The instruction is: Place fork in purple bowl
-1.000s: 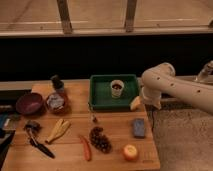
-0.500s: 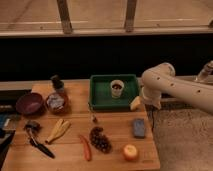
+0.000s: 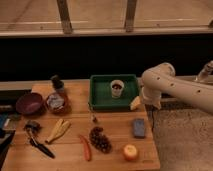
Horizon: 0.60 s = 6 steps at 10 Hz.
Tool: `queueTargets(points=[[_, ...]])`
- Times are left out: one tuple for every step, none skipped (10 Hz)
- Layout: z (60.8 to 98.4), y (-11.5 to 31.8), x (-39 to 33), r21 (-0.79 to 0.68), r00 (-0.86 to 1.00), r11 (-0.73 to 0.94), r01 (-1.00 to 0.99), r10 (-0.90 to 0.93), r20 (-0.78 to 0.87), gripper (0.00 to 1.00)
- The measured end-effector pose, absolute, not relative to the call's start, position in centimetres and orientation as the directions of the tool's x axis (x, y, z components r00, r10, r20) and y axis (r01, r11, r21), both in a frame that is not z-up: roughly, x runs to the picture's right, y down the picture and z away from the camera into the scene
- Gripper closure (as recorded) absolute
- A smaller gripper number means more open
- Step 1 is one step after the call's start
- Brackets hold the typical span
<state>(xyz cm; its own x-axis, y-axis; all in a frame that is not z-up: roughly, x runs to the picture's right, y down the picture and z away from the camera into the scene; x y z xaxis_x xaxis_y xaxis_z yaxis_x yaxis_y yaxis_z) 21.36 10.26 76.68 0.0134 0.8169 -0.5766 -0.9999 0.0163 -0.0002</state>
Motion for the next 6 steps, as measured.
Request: queueTargets(points=[[76.68, 10.26, 21.36, 0.0, 0.013, 0.016, -1.0, 0.817, -0.577, 0.2], [76.68, 10.26, 21.36, 0.0, 0.013, 0.016, -1.0, 0.817, -0.577, 0.2], [76.68, 10.26, 21.36, 0.0, 0.013, 0.016, -1.0, 0.817, -0.577, 0.2], [76.68, 10.26, 21.38, -0.001, 0.014, 0.017, -1.0, 0.817, -0.577, 0.2], [76.68, 10.3, 21.4, -0.002, 0.019, 0.022, -1.0, 0.818, -0.575, 0.2], [76.47, 10.51, 21.16, -0.008, 0.051, 0.057, -0.998, 0.82, -0.57, 0.2]])
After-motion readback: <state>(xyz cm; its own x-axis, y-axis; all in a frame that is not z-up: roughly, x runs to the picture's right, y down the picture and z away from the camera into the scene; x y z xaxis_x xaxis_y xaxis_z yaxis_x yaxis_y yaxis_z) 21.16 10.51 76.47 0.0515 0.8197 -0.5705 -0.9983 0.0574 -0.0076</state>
